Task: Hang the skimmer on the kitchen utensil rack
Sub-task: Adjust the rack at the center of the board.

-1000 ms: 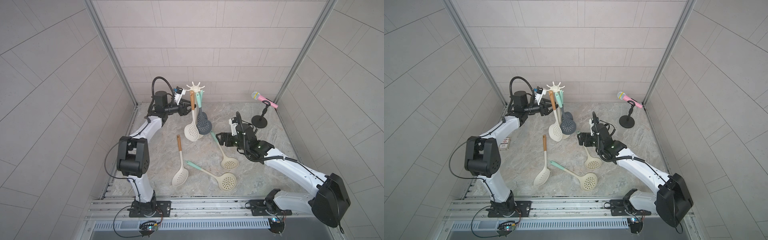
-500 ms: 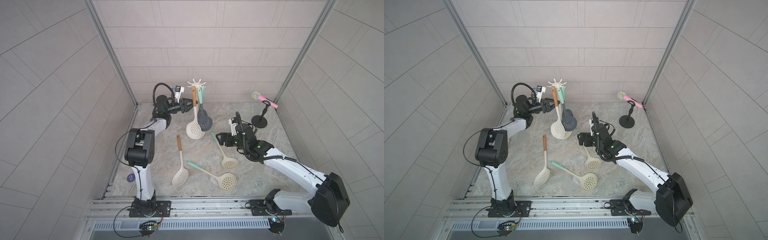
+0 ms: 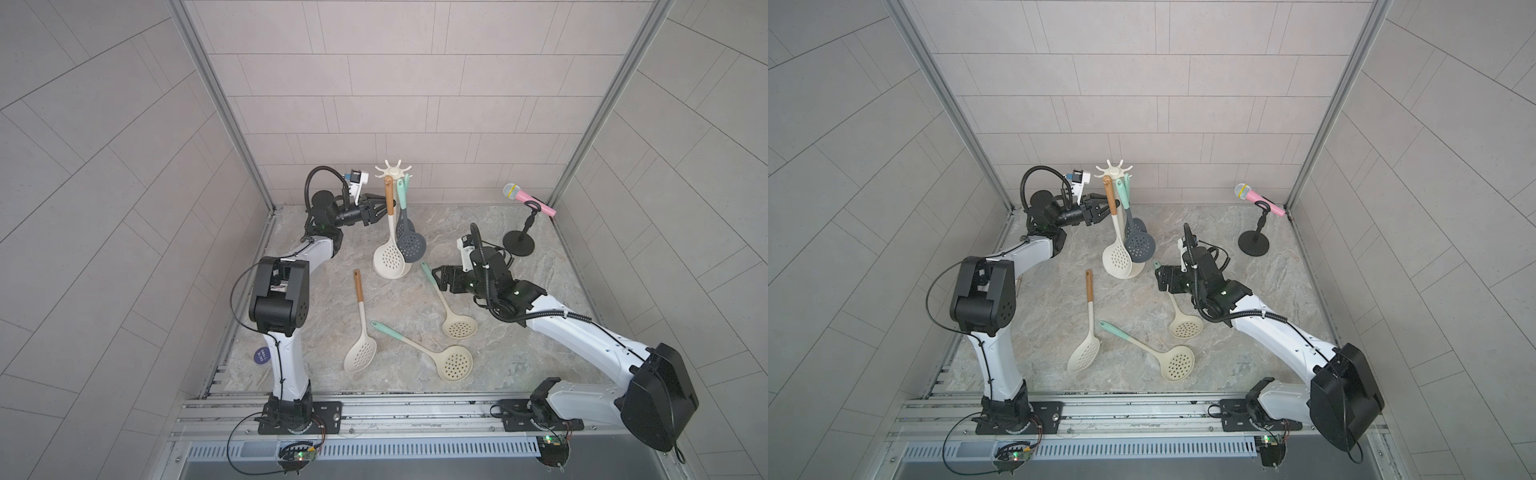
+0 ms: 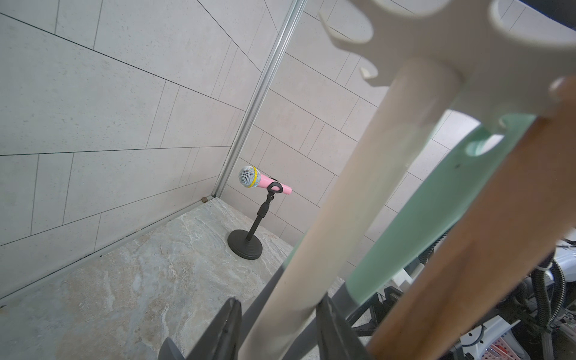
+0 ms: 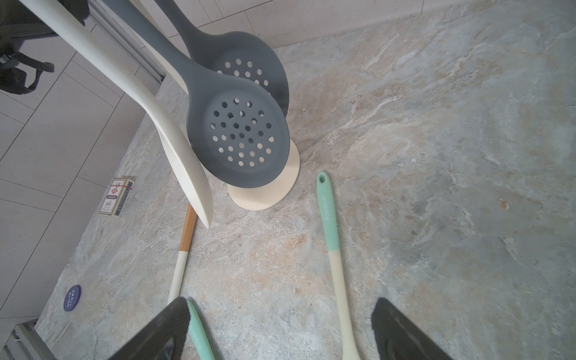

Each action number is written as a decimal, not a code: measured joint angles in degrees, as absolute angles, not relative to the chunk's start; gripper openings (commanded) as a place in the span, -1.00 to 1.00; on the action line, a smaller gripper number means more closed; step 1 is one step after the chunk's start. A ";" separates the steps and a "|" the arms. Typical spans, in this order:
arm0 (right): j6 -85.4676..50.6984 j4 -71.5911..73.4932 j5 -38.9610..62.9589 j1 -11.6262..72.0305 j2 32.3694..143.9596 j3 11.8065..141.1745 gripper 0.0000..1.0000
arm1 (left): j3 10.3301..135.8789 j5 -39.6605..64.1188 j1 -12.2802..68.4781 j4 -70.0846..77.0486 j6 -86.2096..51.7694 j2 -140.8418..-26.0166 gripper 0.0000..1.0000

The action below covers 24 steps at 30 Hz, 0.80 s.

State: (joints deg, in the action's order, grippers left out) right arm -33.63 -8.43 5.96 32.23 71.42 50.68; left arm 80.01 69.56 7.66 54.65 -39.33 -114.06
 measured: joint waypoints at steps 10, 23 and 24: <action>-33.43 -8.45 5.96 31.81 71.57 50.68 0.86 | 80.44 68.79 8.45 49.12 -32.88 -113.67 -0.33; -33.43 -8.38 6.00 31.70 72.88 50.68 0.86 | 79.02 65.17 9.17 40.53 -21.58 -110.00 -0.52; -33.43 -8.36 6.02 31.70 72.97 50.68 0.86 | 78.74 64.53 9.32 39.40 -20.32 -109.36 -0.58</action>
State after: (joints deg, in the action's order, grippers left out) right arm -33.43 -8.36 6.02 31.70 72.97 50.68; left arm 78.74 64.53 9.32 39.40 -20.32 -109.36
